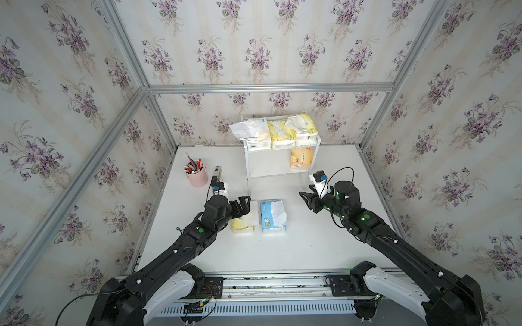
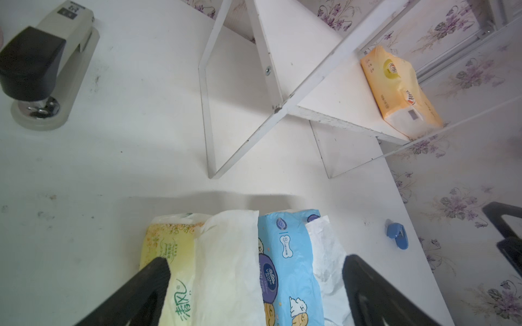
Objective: Remove the tissue boxes from the shelf
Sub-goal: Place the box of tissues at the center of the board, then pick up a box of tissues from the shelf.
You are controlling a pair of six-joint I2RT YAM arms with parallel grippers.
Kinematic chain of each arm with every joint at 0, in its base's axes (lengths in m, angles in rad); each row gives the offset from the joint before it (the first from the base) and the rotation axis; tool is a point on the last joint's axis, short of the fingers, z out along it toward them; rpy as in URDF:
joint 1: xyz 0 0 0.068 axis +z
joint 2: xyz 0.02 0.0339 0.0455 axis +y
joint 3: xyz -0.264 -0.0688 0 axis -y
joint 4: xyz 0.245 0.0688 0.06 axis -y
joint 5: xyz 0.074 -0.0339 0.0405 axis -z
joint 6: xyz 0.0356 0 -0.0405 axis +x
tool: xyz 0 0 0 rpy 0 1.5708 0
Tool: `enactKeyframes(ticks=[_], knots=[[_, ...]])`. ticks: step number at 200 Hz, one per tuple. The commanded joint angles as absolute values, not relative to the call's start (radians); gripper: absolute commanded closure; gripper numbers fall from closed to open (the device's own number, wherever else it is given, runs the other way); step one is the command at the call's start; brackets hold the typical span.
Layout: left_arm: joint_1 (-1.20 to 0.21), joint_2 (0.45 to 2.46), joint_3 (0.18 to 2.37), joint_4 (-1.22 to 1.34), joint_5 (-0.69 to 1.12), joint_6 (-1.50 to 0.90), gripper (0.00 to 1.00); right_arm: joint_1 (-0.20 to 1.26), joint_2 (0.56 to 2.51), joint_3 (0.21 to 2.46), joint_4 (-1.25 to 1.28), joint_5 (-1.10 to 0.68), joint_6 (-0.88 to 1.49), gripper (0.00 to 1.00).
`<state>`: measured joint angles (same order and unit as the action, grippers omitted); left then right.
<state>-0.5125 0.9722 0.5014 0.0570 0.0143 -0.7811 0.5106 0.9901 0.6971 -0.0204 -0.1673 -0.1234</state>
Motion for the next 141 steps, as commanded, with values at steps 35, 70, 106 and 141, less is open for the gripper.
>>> enactKeyframes(ticks=[35,70,106,141], knots=[[-0.512,1.026,0.513,0.034,0.000,-0.962,0.01,0.658,1.136,0.849,-0.072,0.035,-0.706,0.38],[-0.512,1.028,0.568,-0.051,-0.005,-0.944,0.01,0.686,1.291,0.995,-0.110,0.225,-0.904,0.36],[-0.512,1.019,0.569,-0.071,-0.010,-0.939,0.01,0.686,1.404,1.099,-0.133,0.353,-1.044,0.36],[-0.511,1.025,0.580,-0.091,-0.021,-0.935,0.01,0.683,1.487,1.157,-0.148,0.424,-1.145,0.38]])
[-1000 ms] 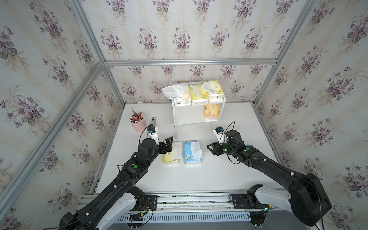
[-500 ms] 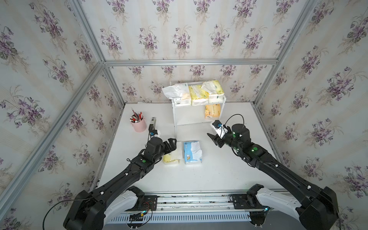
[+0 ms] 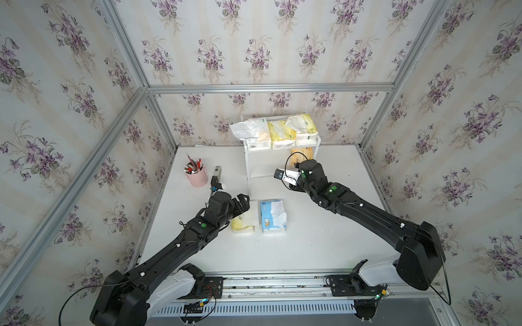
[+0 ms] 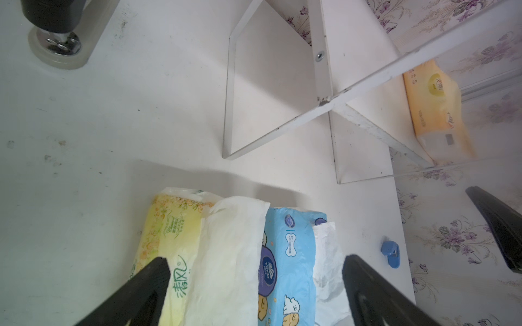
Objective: Remove the tissue boxes from the shelf
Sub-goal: Pick up a box of tissues from the shelf.
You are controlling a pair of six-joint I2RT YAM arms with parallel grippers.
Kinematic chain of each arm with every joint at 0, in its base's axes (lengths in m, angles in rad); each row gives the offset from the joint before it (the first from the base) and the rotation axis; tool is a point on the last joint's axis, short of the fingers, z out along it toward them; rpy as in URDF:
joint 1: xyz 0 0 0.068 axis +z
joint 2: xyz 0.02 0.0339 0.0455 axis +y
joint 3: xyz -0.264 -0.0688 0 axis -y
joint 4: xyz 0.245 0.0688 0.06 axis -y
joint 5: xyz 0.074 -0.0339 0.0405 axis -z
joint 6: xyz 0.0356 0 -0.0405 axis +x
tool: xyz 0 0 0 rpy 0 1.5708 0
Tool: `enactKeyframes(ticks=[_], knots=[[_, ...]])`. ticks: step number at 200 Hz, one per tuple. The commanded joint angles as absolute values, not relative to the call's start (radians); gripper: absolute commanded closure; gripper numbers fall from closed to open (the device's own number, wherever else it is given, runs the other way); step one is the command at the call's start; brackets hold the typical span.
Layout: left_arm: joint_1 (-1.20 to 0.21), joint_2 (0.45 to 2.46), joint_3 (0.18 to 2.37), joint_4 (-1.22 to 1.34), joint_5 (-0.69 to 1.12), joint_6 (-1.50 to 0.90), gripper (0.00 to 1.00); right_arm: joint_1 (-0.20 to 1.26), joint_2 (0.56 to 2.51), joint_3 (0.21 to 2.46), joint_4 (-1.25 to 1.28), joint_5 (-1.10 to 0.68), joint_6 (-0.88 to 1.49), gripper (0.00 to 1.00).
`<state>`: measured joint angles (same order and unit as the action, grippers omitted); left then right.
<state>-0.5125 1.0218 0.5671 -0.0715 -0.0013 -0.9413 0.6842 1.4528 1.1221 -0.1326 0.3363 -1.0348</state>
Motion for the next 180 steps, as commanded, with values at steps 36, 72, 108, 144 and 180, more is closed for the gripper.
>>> enactKeyframes(ticks=[36,72,108,144,180], knots=[[-0.512,1.031,0.594,-0.107,-0.023,-0.930,0.01,0.668,1.577,1.240,-0.183,0.487,-1.190,0.41],[-0.512,1.024,0.598,-0.140,-0.047,-0.925,0.01,0.652,1.639,1.263,-0.192,0.537,-1.230,0.41],[-0.512,1.019,0.604,-0.149,-0.051,-0.920,0.01,0.640,1.669,1.285,-0.196,0.513,-1.226,0.44],[-0.512,1.021,0.606,-0.162,-0.058,-0.917,0.01,0.634,1.681,1.273,-0.202,0.496,-1.213,0.53],[-0.512,1.023,0.610,-0.162,-0.056,-0.911,0.01,0.627,1.689,1.276,-0.226,0.489,-1.180,0.72]])
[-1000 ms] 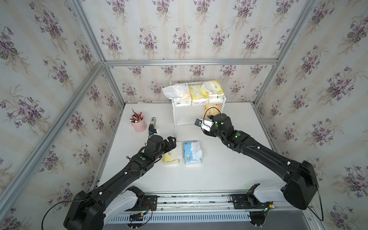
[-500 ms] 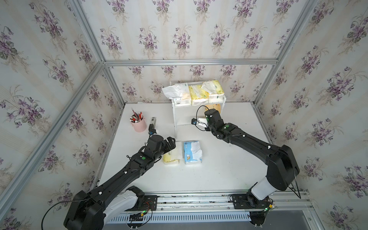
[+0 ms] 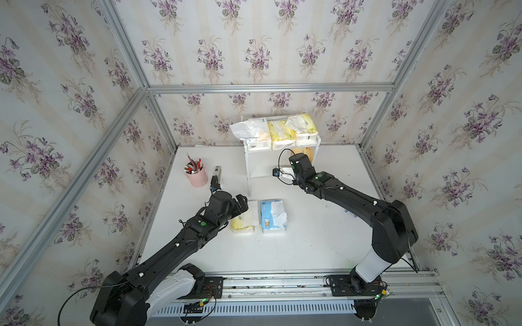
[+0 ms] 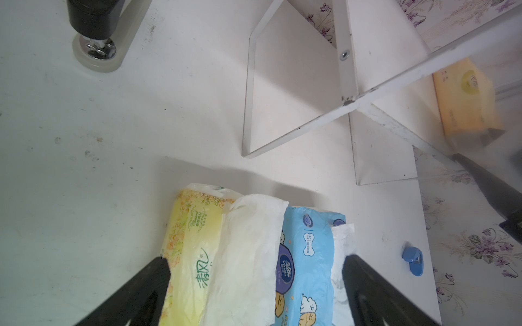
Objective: Remove the tissue boxes from the shelf
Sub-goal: Pick up a box of tissues from the shelf.
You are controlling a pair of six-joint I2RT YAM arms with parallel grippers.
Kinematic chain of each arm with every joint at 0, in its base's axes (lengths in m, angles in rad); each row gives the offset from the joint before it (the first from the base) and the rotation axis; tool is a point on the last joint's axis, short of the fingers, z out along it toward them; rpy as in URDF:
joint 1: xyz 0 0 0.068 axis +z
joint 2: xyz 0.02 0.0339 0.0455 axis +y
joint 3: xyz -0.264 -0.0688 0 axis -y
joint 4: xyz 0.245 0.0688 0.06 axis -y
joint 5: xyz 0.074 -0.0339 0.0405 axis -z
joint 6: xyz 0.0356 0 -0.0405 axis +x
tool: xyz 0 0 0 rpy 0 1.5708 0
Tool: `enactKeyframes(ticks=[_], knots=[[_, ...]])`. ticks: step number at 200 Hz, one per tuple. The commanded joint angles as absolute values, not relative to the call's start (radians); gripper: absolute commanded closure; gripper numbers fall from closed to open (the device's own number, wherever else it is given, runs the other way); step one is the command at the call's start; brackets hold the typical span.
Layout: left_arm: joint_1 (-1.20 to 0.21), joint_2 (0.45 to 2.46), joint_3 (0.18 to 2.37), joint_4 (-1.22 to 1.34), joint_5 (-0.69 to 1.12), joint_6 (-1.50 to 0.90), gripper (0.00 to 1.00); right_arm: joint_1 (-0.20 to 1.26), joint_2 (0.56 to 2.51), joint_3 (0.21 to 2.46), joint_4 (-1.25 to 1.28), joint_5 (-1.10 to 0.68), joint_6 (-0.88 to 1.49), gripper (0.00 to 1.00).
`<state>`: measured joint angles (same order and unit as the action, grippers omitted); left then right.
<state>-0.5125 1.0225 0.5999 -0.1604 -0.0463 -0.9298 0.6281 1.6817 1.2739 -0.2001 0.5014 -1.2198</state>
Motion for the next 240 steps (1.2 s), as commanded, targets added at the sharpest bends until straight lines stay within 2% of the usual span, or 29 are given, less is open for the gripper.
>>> enactKeyframes(ticks=[1,41,117,157,202,240], knots=[[-0.512,1.024,0.610,-0.162,-0.056,-0.911,0.01,0.628,1.689,1.277,-0.226,0.489,-1.179,0.73],[-0.512,1.027,0.620,-0.177,-0.049,-0.893,0.01,0.637,1.664,1.276,-0.233,0.421,-1.138,1.00],[-0.497,0.977,0.629,-0.185,-0.006,-0.881,0.01,0.689,1.534,1.189,-0.133,0.274,-1.118,1.00],[-0.462,0.967,0.626,-0.060,0.196,-0.901,0.01,0.731,1.413,1.061,-0.040,0.206,-1.115,1.00],[-0.462,1.040,0.697,0.037,0.387,-0.954,0.01,0.804,1.350,1.010,-0.006,0.237,-1.109,1.00],[-0.463,1.122,0.715,0.187,0.478,-1.069,0.01,0.856,1.302,0.960,0.015,0.252,-1.086,1.00]])
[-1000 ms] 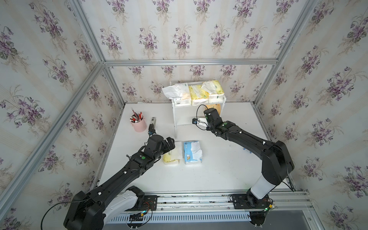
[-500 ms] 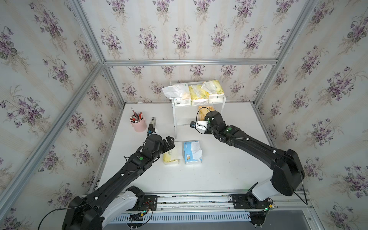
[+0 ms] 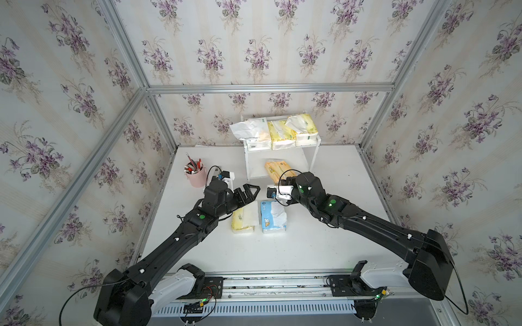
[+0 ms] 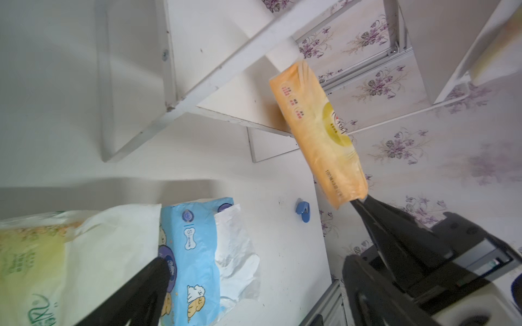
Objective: Remove the tissue boxes from the shelf
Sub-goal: Pick up a box of tissues from the shelf.
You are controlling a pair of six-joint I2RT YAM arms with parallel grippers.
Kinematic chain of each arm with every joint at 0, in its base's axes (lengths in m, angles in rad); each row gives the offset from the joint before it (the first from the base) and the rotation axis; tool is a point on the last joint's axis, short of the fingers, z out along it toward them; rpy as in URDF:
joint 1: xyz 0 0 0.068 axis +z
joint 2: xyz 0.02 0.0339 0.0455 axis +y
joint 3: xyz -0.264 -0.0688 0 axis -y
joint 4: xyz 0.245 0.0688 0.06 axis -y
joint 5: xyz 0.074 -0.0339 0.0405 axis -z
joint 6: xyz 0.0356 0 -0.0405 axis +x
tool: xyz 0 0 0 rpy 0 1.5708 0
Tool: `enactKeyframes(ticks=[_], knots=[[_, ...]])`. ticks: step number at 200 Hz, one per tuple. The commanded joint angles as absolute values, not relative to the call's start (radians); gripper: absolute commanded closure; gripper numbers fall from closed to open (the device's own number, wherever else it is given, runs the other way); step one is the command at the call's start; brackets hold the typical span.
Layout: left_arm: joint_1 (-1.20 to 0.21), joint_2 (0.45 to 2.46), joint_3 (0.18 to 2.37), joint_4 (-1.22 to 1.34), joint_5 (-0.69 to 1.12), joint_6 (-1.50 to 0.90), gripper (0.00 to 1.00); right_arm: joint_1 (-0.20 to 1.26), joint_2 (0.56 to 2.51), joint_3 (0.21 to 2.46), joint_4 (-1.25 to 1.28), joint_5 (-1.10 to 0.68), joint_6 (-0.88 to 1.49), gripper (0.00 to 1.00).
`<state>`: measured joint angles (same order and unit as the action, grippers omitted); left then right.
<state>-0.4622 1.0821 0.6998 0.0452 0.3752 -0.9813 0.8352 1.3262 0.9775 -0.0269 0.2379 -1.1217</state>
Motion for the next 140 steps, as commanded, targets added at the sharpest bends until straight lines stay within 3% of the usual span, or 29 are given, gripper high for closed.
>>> enactKeyframes(ticks=[1,57,70,109,122,140], knots=[[-0.462,1.125,0.716,0.191,0.481,-1.072,0.01,0.857,1.301,0.959,0.014,0.251,-1.085,1.00],[-0.478,1.261,0.766,0.343,0.520,-1.173,0.00,0.905,1.259,0.907,0.004,0.257,-1.051,1.00],[-0.484,1.294,0.783,0.378,0.533,-1.187,0.07,0.912,1.255,0.906,-0.001,0.252,-1.037,1.00],[-0.519,1.370,0.870,0.331,0.529,-1.159,0.08,0.931,1.247,0.896,-0.001,0.232,-1.005,1.00],[-0.526,1.389,0.873,0.340,0.531,-1.164,0.14,0.934,1.243,0.896,0.000,0.220,-0.995,1.00],[-0.529,1.408,0.871,0.369,0.542,-1.177,0.30,0.933,1.236,0.896,0.001,0.209,-0.981,1.00]])
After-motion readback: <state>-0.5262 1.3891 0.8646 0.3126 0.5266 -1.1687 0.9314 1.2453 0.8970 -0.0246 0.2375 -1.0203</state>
